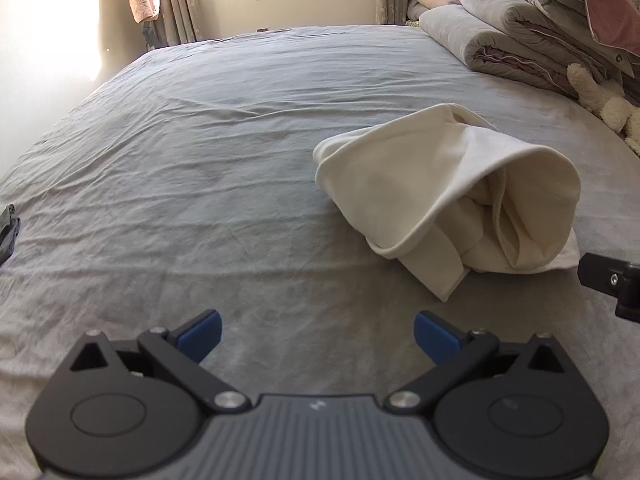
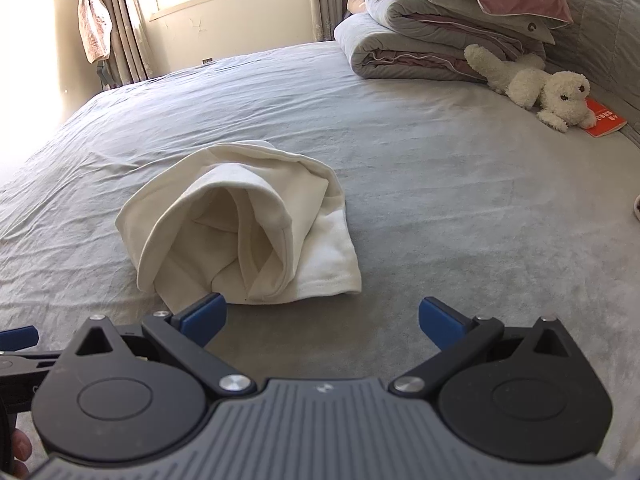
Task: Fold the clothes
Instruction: 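Move both grippers toward the bunched cream shirt on the bed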
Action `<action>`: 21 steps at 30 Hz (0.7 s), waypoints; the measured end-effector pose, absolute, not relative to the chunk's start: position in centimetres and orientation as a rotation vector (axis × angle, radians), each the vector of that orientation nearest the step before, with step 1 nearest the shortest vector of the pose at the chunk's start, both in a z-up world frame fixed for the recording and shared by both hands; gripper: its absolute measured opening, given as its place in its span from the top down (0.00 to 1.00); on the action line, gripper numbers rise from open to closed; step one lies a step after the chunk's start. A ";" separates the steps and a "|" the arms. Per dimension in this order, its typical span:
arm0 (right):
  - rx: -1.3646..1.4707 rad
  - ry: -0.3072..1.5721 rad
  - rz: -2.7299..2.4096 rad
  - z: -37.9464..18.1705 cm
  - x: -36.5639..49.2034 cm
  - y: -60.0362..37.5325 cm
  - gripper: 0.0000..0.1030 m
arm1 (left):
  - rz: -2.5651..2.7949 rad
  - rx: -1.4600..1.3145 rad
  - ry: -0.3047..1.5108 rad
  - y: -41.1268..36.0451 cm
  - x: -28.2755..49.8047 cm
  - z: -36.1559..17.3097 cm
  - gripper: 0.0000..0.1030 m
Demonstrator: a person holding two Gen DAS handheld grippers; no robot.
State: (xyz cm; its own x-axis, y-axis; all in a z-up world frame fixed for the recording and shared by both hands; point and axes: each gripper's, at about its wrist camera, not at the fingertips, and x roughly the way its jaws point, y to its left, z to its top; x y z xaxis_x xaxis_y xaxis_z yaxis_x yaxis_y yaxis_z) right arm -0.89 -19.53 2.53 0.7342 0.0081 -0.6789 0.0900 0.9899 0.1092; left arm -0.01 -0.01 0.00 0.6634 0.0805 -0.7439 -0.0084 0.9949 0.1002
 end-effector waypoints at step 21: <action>0.153 0.804 -0.065 1.2 0.7 -18.9 0.00 | 0.045 0.026 0.898 2.0 0.2 0.1 0.00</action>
State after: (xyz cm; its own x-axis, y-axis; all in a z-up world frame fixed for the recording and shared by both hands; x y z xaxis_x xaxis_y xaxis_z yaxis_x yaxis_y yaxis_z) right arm 0.66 -18.86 1.18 0.6927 -0.0004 -0.7212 0.1163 0.9870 0.1112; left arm 0.22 2.01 0.08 0.6222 0.0497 -0.7813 -0.0278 0.9988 0.0414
